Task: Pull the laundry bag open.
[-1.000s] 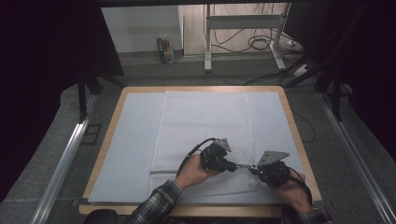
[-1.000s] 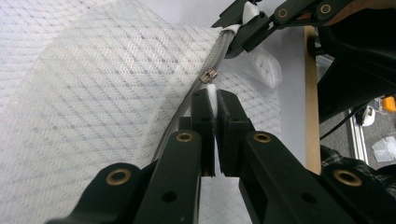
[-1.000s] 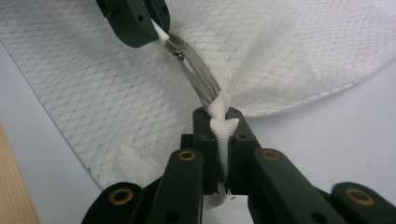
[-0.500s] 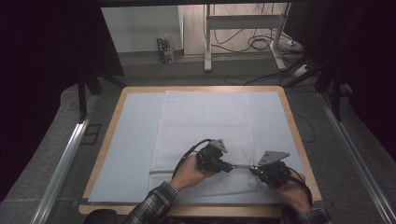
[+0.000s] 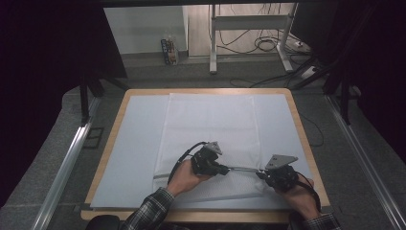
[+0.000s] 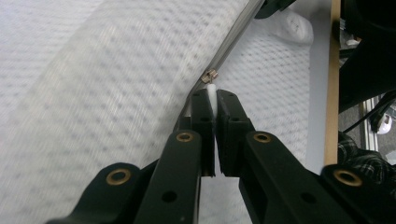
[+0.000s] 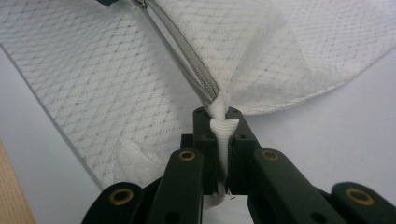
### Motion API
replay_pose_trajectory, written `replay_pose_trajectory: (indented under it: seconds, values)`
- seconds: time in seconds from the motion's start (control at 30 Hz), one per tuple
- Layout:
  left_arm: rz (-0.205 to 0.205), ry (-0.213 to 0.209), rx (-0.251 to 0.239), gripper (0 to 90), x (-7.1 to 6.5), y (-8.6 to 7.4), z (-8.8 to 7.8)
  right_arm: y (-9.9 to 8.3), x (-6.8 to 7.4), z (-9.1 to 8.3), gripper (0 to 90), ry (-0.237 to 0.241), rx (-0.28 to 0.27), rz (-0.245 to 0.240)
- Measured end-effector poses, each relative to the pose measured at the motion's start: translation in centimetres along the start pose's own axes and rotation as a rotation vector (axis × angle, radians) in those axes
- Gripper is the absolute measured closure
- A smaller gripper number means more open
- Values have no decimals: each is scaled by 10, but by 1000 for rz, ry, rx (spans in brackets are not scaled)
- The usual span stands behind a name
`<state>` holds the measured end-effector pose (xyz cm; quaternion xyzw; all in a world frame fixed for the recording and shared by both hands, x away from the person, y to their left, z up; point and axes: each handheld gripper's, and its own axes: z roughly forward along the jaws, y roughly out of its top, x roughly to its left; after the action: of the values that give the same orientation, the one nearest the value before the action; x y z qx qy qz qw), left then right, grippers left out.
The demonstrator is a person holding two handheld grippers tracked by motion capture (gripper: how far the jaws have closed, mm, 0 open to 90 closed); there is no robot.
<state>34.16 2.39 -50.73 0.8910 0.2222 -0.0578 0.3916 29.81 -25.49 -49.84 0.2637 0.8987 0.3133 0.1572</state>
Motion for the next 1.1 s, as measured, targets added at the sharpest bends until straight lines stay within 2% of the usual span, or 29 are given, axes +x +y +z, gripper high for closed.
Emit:
replay_pose_trajectory:
  seconds: [0.2,0.27,1.1]
  values:
    - [-15,0,-4,875,2,-7,-5,0,0,0,847,-1,2,-5]
    - [-14,13,-2,875,2,-9,-8,0,0,0,847,0,0,-7]
    - [-60,48,-32,875,7,-32,-33,0,1,1,847,-1,7,-9]
